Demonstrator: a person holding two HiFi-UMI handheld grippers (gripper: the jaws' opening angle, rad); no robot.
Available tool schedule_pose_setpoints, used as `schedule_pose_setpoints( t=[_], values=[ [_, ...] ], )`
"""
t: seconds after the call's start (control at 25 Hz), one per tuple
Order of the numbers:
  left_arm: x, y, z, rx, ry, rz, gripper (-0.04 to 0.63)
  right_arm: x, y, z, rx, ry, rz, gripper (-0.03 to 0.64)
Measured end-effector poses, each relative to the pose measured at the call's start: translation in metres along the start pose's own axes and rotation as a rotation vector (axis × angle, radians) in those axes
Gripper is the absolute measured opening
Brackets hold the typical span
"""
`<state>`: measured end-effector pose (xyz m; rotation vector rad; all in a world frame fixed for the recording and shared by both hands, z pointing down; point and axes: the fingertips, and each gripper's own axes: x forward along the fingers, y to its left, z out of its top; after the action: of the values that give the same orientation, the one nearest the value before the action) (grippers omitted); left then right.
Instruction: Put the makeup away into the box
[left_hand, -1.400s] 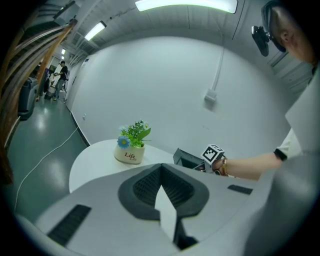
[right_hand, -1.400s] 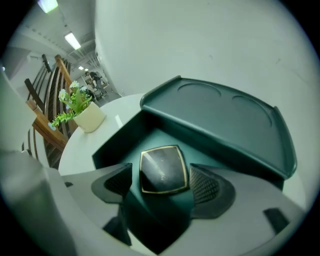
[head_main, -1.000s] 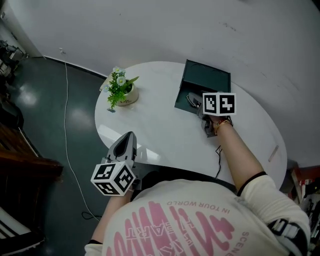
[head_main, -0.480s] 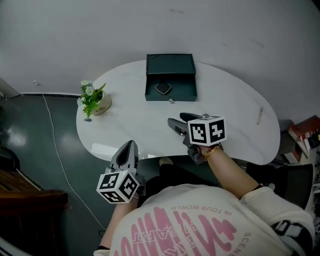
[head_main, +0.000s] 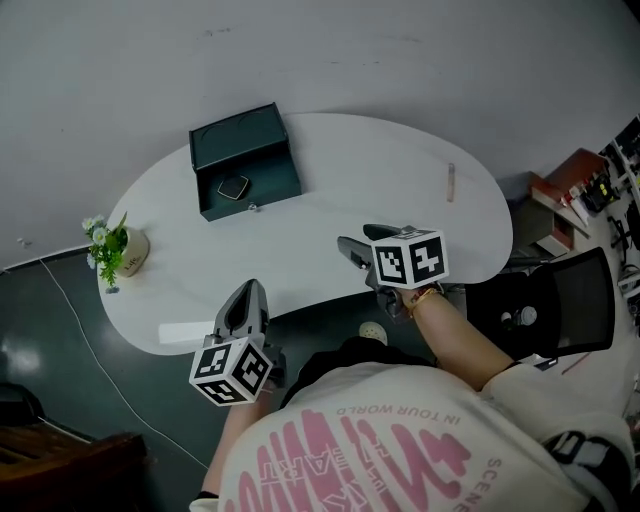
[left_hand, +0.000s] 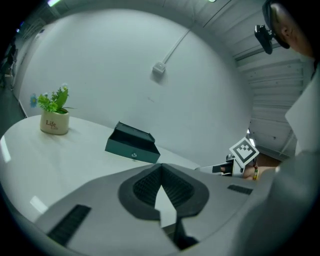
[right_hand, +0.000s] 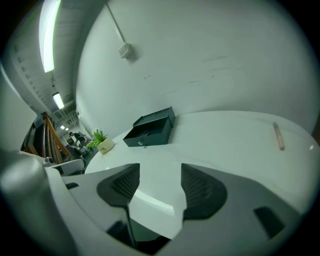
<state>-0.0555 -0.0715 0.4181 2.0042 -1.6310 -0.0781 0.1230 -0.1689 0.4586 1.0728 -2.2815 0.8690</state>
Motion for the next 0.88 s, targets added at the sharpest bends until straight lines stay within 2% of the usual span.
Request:
schedule_pose_setpoints(
  t=[0.16,0.44,0.64,0.88],
  values=[
    [0.022,-0.017,0.003,0.017,0.009,0.012,0.002,-0.012,-0.043,0.007,0.054,-0.02,-0.017,0.264],
    [0.072,-0.065,0.007,-0.031,-0.012,0.023,0.002,-0.029,-0.114,0.018,0.043,0.016,-0.04,0.272],
    [0.107,-0.107,-0.003,-0.024,0.01,0.002,0.002,-0.05,-0.183,0.025,0.081,0.006,-0.091,0.275],
    [0.135,-0.138,-0.007,-0.01,0.005,0.018,0.002,-0.062,-0.253,0.029,0.135,-0.007,-0.134,0.279]
  ],
)
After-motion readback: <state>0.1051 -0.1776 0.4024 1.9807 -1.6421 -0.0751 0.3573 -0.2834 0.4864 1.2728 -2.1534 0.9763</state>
